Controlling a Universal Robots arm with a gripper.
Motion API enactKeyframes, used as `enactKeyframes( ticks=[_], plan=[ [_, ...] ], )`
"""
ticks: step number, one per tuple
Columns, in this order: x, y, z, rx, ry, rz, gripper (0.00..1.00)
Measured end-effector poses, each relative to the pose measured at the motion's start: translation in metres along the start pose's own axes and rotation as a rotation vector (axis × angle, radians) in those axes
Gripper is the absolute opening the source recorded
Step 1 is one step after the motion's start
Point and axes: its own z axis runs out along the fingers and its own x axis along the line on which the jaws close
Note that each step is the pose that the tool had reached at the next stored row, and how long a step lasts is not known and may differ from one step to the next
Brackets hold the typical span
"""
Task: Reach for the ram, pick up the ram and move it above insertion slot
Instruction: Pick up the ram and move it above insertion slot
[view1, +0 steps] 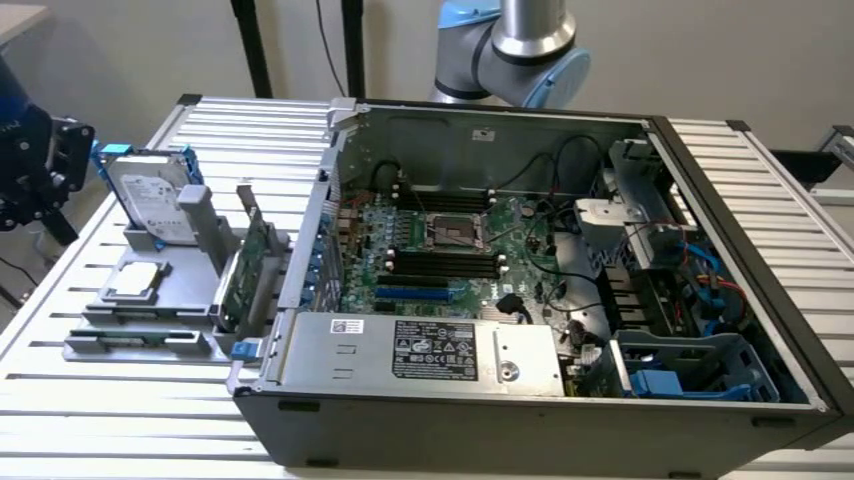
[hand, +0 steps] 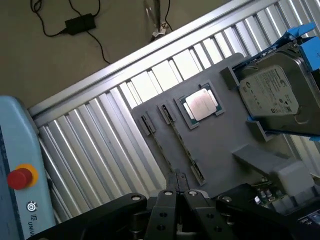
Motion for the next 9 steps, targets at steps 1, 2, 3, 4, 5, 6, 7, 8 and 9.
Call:
enactKeyframes(
  ticks=[1,2,3,4,5,6,7,8,9],
  plan=[
    [0.0,0.0,0.0002,0.0007,0.0004,-0.018,0.11],
    [0.0,0.0,0.0004,0.0014,0.0006,-0.037,0.11],
    [0.0,0.0,0.0007,0.0022,0.0007,-0.054,0.11],
    [0.0,0.0,0.001,0.0029,0.0009,-0.072,0.11],
    [0.0,0.0,0.0012,0.0037,0.001,-0.09,0.11],
    [0.0,-0.0001,0.0015,0.0046,0.0012,-0.11,0.11],
    [0.0,-0.0001,0.0018,0.0054,0.0014,-0.128,0.11],
    [0.0,-0.0001,0.002,0.0063,0.0016,-0.146,0.11],
    [0.0,-0.0001,0.0023,0.0072,0.0017,-0.164,0.11]
  ],
)
